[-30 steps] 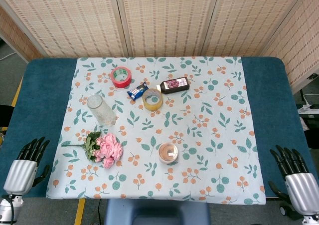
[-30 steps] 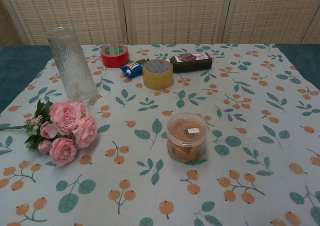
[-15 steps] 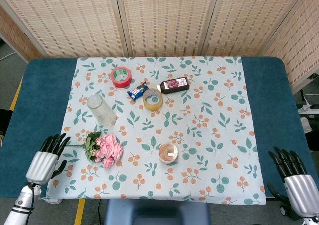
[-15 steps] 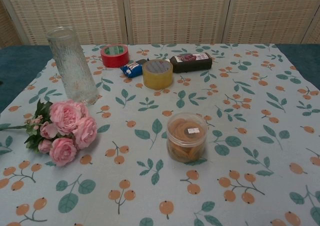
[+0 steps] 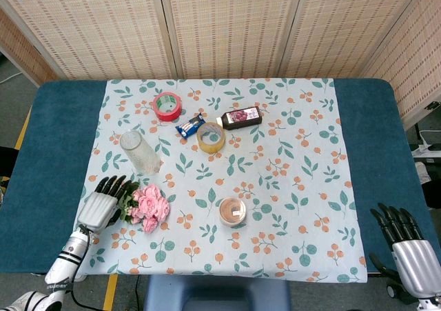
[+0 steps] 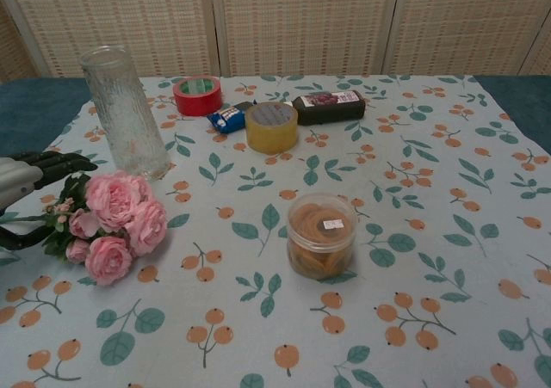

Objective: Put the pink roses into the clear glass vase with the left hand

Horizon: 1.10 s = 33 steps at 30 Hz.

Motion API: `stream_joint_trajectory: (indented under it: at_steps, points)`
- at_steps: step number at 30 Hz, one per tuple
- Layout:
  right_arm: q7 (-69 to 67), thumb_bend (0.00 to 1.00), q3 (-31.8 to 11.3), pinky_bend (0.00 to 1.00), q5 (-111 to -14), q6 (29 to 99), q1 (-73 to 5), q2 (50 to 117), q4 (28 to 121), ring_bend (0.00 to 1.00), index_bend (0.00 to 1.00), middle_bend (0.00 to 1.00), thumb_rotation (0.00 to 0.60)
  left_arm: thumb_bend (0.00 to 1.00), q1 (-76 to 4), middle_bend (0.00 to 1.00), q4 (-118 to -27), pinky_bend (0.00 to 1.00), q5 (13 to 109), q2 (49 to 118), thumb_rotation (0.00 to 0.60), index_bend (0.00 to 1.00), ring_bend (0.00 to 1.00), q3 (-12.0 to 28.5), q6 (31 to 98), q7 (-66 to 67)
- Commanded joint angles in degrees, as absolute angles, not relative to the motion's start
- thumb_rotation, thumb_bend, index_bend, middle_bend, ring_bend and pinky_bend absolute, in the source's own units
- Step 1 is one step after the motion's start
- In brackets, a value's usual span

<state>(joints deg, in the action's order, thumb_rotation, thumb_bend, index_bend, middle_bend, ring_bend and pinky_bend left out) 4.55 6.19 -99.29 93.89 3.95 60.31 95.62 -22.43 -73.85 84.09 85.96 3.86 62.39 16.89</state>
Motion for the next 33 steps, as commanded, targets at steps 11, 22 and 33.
stream_joint_trajectory:
  at_steps: [11,22,33]
  points:
    - [4.7,0.18,6.0,0.00,-99.0,93.3,4.4,59.7,96.2,0.00,0.00,0.00,0.600,0.43,-24.3,0.28,-71.3,0.10,83.5,88.8,0.600,0.75,0.04,2.6,61.6,17.2]
    - [4.7,0.18,5.9,0.00,-98.8,92.6,4.6,59.3,96.7,0.00,0.00,0.00,0.600,0.46,-23.3,0.48,-69.5,0.10,86.9,89.3,0.600,0.92,0.17,4.3,70.6,0.3]
    - [4.6,0.18,5.9,0.00,-98.6,91.8,4.7,58.9,97.1,0.00,0.00,0.00,0.600,0.46,-20.6,0.49,-83.2,0.10,82.8,79.4,0.600,0.92,0.18,12.7,78.7,-30.5]
